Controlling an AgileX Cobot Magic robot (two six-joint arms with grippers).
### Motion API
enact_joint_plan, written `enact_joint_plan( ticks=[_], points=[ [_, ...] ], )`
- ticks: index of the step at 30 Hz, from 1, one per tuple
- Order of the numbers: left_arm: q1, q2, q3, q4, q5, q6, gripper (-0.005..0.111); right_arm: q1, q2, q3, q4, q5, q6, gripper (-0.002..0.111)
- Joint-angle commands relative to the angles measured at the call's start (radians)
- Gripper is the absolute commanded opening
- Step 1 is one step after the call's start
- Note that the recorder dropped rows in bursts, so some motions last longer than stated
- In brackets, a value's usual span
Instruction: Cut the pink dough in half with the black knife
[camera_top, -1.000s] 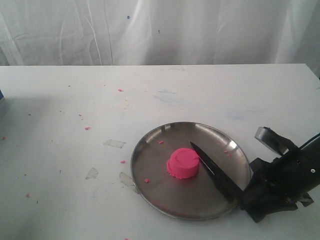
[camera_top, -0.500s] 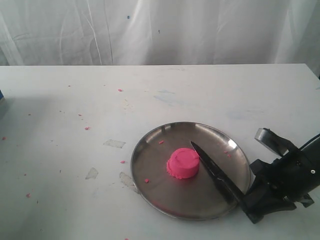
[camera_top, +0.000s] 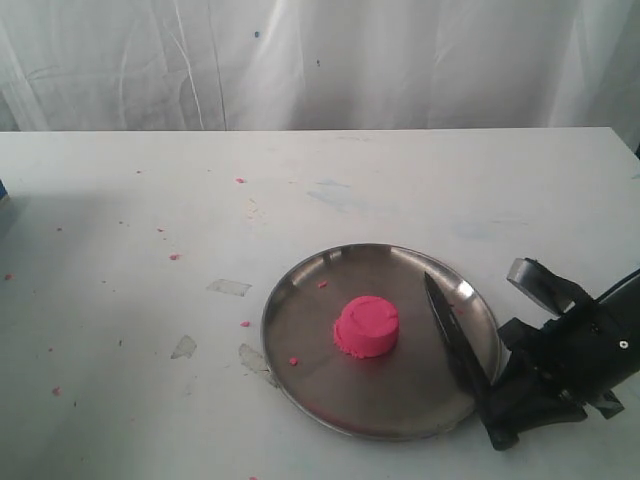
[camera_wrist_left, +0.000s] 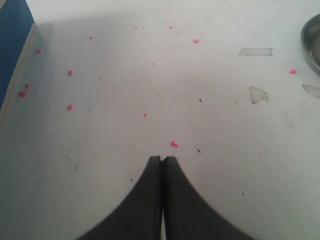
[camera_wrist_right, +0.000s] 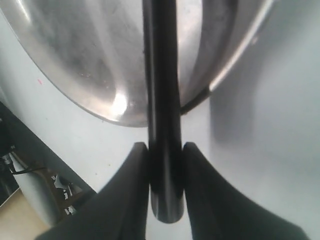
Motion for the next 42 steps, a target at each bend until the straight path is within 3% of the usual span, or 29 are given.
enact_joint_plan(
  ticks=[1,20,25,34,38,42],
  points=[
    [-0.006,-0.004,0.004,-0.006,-0.001,0.001,0.0,0.004,-0.027,-0.005,0.028,0.009,-0.014,0.0],
    [-0.006,-0.004,0.004,-0.003,-0.001,0.007,0.0,0.14,-0.282,-0.013,0.023,-0.068,-0.02,0.0],
    [-0.006,-0.004,0.004,0.164,-0.001,0.158,0.0,0.185,-0.399,-0.013,0.023,-0.059,-0.015,0.0],
    [-0.006,-0.004,0.004,0.177,-0.008,0.161,0.0,0.254,-0.512,-0.013,0.032,-0.045,-0.015,0.0],
    [-0.006,-0.004,0.004,0.109,-0.155,0.136,0.0,0.274,-0.515,-0.013,0.037,-0.048,-0.01,0.0],
    [-0.006,-0.004,0.004,-0.093,-0.514,-0.045,0.0,0.296,-0.515,-0.013,0.039,-0.058,0.005,0.0]
  ],
)
